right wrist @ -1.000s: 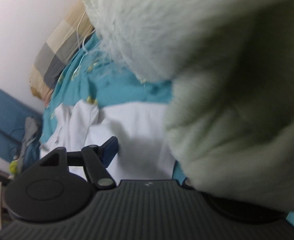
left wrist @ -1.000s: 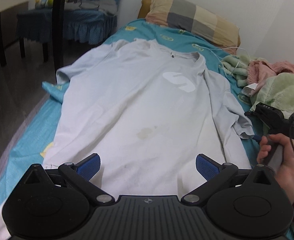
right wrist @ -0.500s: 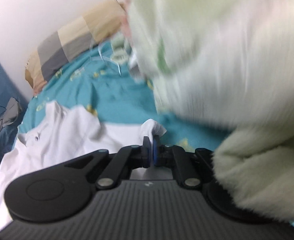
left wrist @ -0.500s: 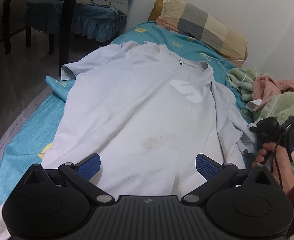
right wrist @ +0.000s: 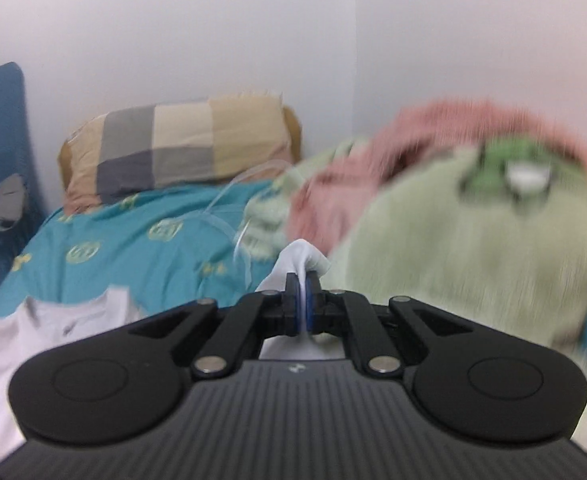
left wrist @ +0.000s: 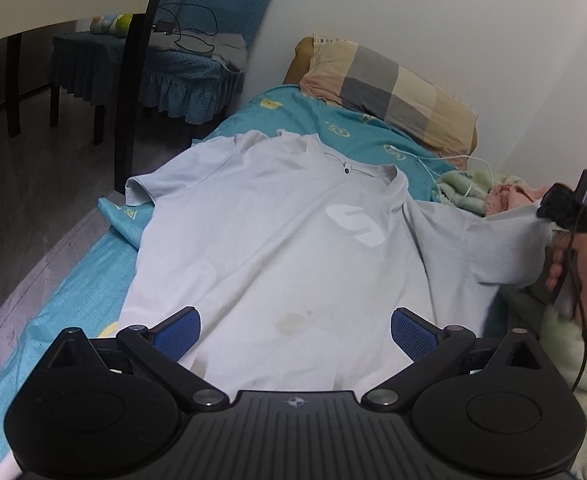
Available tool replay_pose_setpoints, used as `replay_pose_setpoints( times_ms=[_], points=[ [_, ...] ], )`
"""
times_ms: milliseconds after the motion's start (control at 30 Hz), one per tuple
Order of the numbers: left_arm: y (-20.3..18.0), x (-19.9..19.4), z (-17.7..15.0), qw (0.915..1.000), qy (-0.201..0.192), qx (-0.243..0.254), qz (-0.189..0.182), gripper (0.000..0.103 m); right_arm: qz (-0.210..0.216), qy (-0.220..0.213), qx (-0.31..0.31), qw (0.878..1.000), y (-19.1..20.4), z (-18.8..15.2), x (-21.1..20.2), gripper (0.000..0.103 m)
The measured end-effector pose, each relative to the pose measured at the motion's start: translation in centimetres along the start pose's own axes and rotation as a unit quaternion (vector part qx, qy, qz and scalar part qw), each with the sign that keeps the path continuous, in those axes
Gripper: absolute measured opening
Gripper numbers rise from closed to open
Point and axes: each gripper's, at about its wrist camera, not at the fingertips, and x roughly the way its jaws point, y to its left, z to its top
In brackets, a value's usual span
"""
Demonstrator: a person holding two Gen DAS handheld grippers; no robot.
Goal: Fold clothes
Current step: 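Grasp the T-shirt sleeve edge with the right gripper, then fold the held sleeve side across the shirt body with the right gripper, release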
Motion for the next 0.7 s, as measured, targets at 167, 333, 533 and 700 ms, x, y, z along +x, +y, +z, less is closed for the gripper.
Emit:
replay_pose_setpoints(
  times_ms=[167, 333, 533, 700],
  points=[
    [0.5, 0.3, 0.3, 0.9998, 0.012, -0.013, -0.007, 0.102, -0.043, -0.01, -0.012, 0.999, -0.3, 3.8, 1.5, 0.005],
    [1.1, 0.4, 0.8, 0.9998, 0.009, -0.017, -0.003, 0.102, -0.033, 0.014, -0.003, 0.999, 1.9, 3.9, 1.7, 0.005],
    [2.8, 0.4, 1.4, 0.9991, 0.002, -0.038, 0.016, 0.102, 0.05, 0.05, -0.003, 0.997, 10.5, 1.3, 0.8, 0.005],
    [4.2, 0.5, 1.9, 0.9979, -0.002, -0.056, 0.032, 0.102, 0.112, 0.088, -0.028, 0.989, 18.2, -2.4, 0.4, 0.005]
  ],
)
